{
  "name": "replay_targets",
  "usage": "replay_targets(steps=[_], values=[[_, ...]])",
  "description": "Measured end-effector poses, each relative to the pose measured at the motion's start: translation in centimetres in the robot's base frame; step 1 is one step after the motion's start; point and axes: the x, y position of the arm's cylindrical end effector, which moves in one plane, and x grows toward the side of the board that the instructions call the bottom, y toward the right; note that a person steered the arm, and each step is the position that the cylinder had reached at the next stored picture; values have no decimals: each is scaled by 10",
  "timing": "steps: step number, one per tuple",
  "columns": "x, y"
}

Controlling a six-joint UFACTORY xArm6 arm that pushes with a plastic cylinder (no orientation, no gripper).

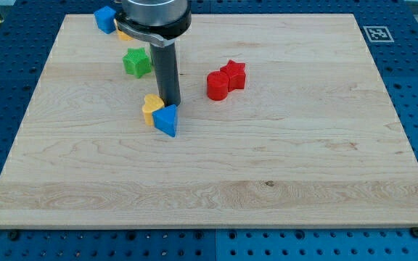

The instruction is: Move the blue triangle right and down a bit

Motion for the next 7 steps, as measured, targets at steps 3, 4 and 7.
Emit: replay_targets(steps=[3,4,7], values=[[-1,-22],[-21,-26],[-17,-24]])
